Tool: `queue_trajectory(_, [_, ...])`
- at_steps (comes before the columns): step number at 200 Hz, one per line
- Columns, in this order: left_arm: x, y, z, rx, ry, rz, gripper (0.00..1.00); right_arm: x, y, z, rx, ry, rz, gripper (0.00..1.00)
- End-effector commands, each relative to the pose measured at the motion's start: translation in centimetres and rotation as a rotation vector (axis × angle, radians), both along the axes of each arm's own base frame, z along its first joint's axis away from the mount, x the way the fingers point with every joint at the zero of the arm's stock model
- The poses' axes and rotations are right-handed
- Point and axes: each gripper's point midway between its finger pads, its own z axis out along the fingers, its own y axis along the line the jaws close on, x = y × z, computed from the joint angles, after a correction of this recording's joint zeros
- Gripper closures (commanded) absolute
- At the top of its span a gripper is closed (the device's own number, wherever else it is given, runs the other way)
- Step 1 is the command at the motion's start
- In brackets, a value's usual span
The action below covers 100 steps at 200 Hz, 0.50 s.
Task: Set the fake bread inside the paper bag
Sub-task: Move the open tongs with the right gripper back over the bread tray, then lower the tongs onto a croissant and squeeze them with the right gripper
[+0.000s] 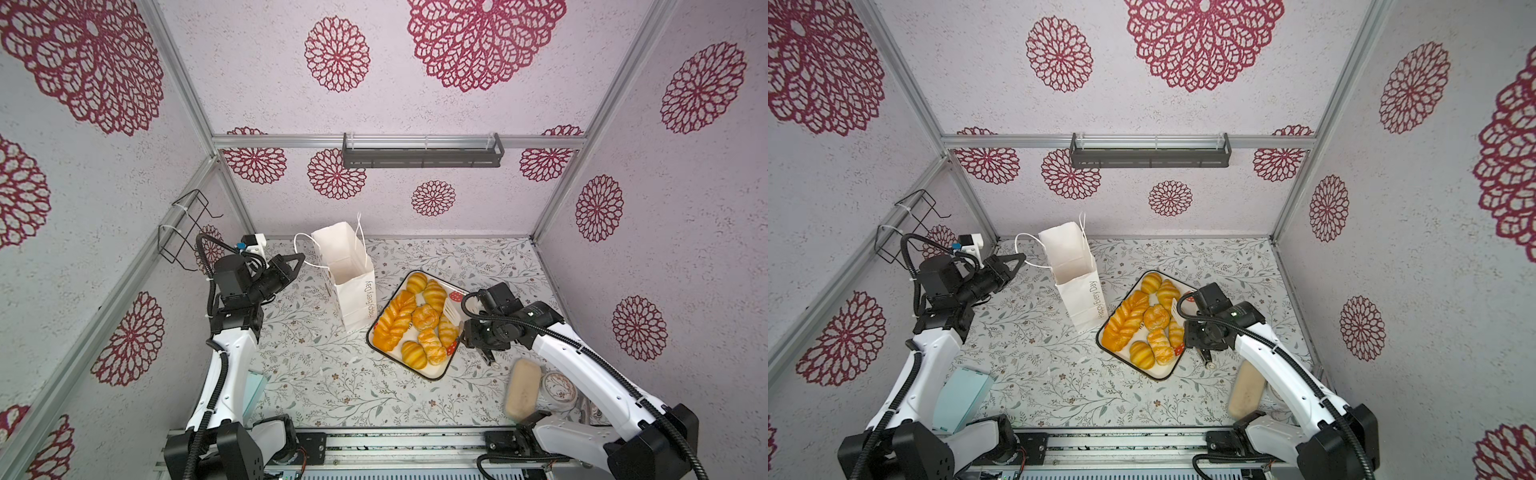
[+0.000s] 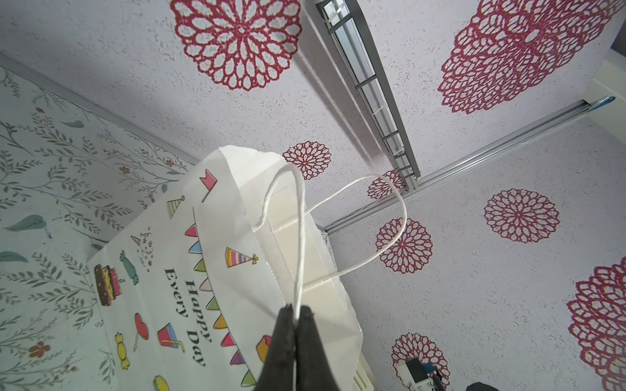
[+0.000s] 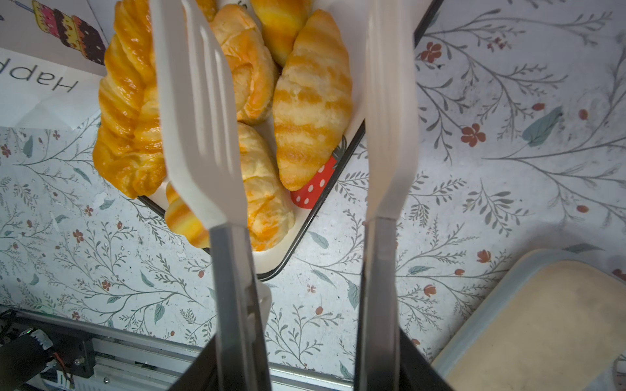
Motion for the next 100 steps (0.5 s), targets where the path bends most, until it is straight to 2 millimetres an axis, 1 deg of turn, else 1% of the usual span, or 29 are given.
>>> queue_trajectory(1, [0.1,-0.3,0.8,-0.001,-0.028,-0.016,1.0,0.4,0.5,0.6,0.056,-0.031,-0.02,0.44])
queue_trajectory(59, [0.2,-0.3,0.6,0.002,-0.02,-0.017,1.0,0.6,1.1,-1.3,0.061,0.007,-0.004,0.43])
queue_trajectory(100, [0.2,-0.3,0.6,0.002,-0.019,-0.018,1.0,0.3,0.8,-2.5,0.045,0.031,-0.004,0.4])
